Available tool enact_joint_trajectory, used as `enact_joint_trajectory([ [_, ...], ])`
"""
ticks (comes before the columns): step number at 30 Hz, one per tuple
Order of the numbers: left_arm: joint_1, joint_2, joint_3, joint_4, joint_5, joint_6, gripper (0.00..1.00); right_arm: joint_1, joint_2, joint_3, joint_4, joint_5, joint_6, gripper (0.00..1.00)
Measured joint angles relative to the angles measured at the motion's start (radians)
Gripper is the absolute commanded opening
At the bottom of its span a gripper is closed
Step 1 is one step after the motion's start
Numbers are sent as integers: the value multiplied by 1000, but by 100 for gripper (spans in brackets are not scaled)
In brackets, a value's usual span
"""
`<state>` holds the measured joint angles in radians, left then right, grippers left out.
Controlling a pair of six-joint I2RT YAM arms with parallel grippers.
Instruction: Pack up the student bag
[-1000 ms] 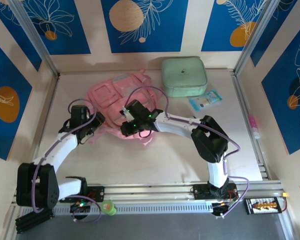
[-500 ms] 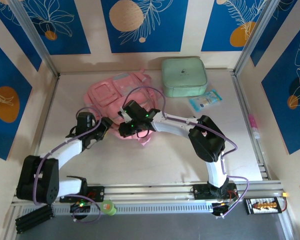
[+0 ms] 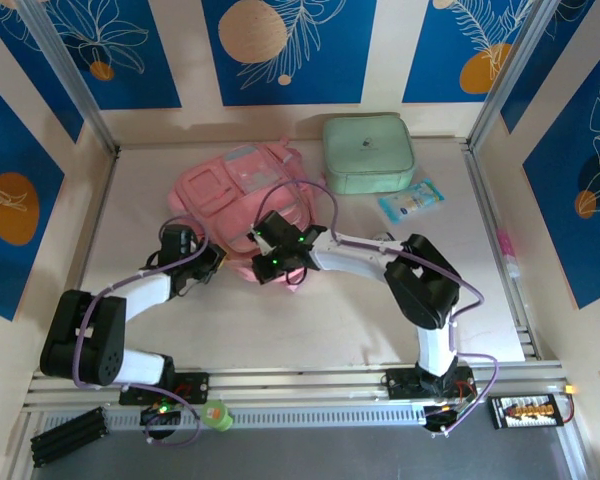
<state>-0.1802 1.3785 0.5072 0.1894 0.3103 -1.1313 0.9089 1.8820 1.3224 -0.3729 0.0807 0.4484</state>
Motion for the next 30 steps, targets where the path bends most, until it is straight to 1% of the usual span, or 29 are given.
enact_joint_trajectory([
  [6, -7, -1, 24, -38, 0, 47, 5, -40, -92, -72, -27, 86, -1, 0],
  [10, -8, -1, 32, -53, 0, 68, 5, -48, -108, -94, -37, 120, 5, 0],
  [12, -8, -1, 33, -55, 0, 76, 6, -47, -107, -93, -37, 123, 5, 4],
  [16, -8, 5, 43, -68, 0, 91, 6, -38, -95, -71, -55, 139, 6, 17],
  [19, -7, 11, 46, -75, -2, 94, 7, -31, -83, -56, -69, 161, 11, 19],
  [25, -7, 13, 50, -83, -4, 102, 7, -25, -56, -41, -80, 188, 29, 16],
  [26, -7, 13, 51, -86, -4, 105, 7, -25, -56, -41, -80, 190, 30, 14],
  [28, -7, 15, 57, -94, -4, 109, 6, -25, -57, -41, -78, 190, 35, 5],
  [30, -7, 18, 58, -96, -4, 113, 6, -25, -57, -41, -77, 190, 40, 2],
])
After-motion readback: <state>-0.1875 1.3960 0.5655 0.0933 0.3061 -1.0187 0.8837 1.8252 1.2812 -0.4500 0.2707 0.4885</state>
